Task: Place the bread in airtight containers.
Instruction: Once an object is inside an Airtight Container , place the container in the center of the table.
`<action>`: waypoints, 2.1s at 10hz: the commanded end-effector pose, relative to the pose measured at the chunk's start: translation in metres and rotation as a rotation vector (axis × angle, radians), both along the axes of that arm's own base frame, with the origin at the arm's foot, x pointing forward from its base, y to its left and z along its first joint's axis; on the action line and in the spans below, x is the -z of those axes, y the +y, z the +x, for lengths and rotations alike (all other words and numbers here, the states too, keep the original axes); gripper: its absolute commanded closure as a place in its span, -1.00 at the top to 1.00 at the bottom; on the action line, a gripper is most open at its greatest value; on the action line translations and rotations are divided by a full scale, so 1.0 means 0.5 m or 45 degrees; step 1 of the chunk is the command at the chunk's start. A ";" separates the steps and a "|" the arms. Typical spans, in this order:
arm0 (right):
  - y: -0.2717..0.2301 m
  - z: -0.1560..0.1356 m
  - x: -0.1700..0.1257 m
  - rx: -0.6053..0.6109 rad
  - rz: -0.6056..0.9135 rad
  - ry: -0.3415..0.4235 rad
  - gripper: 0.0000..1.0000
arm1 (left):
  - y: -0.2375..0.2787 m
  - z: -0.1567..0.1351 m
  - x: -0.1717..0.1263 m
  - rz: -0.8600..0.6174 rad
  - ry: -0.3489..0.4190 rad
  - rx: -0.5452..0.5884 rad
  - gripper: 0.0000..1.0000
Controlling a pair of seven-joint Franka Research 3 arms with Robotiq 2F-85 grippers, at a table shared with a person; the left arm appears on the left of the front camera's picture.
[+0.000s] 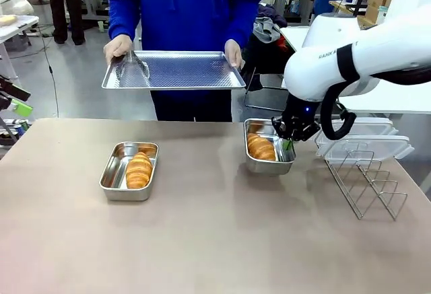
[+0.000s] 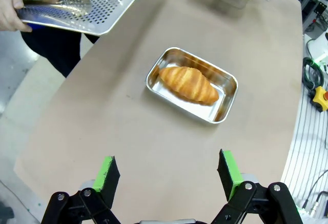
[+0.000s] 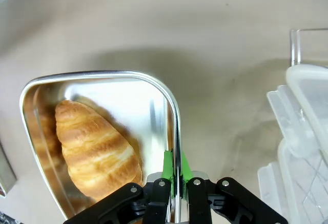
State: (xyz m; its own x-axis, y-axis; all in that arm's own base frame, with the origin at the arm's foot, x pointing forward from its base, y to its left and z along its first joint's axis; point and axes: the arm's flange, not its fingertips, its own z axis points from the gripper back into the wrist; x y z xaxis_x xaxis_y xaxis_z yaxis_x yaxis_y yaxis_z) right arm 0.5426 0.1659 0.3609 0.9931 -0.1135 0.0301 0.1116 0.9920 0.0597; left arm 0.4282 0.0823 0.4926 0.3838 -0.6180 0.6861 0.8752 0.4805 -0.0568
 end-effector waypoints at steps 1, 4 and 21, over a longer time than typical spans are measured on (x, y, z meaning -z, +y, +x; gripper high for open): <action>0.020 0.019 0.014 0.031 -0.019 0.019 -0.91 | 0.005 0.002 -0.004 -0.002 -0.009 0.026 1.00; 0.031 0.025 0.056 0.001 -0.024 0.050 -0.91 | 0.005 0.002 -0.004 -0.002 -0.009 0.026 1.00; -0.094 -0.164 -0.278 -0.944 0.118 -0.538 1.00 | 0.005 0.002 -0.004 -0.002 -0.009 0.026 1.00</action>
